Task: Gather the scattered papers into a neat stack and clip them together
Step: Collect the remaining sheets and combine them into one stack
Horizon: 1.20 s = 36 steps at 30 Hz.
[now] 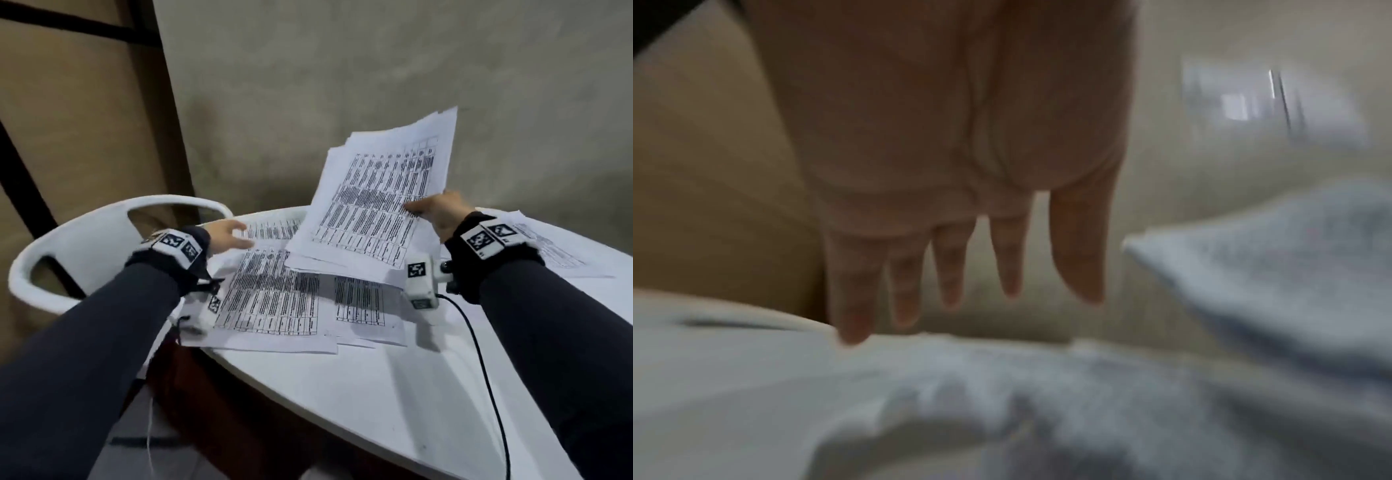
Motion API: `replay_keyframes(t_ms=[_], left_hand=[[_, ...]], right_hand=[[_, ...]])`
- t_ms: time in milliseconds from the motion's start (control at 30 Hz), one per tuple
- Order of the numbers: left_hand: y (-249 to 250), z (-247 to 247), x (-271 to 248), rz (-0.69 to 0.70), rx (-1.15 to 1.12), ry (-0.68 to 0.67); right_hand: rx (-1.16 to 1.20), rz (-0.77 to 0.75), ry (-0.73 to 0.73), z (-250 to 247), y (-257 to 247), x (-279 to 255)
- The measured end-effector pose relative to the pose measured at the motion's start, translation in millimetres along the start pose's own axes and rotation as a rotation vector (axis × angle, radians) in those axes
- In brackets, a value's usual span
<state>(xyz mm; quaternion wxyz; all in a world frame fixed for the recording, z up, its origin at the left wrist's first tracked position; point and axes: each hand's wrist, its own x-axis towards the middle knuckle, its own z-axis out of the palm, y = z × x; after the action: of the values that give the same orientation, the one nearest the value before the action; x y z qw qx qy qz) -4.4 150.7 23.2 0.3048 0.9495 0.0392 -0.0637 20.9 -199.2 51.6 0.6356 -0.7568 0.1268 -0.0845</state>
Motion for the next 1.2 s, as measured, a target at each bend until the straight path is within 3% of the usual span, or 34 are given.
replay_keyframes(t_ms=[33, 133, 333, 533, 667, 867, 967, 1100, 1200], left_hand=[[-15.6, 6.4, 0.9, -0.062, 0.160, -0.049], [-34.8, 21.1, -2.0, -0.182, 0.236, -0.148], [-30.7, 17.8, 8.3, -0.188, 0.182, -0.107], [-22.8, 14.7, 22.8, -0.301, -0.301, -0.060], [-38.2, 16.1, 25.8, -0.294, -0.364, -0.027], [-56.5, 13.4, 22.1, -0.235, -0.552, -0.084], [-59.6, 9.6, 16.6, -0.232, -0.651, -0.040], [-67.1, 8.4, 6.8, -0.150, -0.717, -0.134], [-68.6, 5.4, -1.6, -0.063, -0.783, -0.115]], right_hand=[[-0.103, 0.065, -0.027, -0.5, 12.7, 12.3], [-0.349, 0.203, -0.129, 13.5, 29.6, -1.5], [-0.633, 0.185, -0.258, 73.5, 40.2, -19.9], [-0.779, 0.084, -0.372, 120.4, 22.7, -32.0], [-0.779, 0.070, -0.376, 128.7, 23.6, -38.1], [-0.430, 0.136, -0.385, 123.6, 35.7, -36.9], [-0.346, 0.159, -0.405, 122.4, 36.3, -37.6], [-0.415, 0.180, -0.433, 121.8, 36.9, -44.8], [-0.248, 0.124, -0.460, 127.4, 37.8, -45.7]])
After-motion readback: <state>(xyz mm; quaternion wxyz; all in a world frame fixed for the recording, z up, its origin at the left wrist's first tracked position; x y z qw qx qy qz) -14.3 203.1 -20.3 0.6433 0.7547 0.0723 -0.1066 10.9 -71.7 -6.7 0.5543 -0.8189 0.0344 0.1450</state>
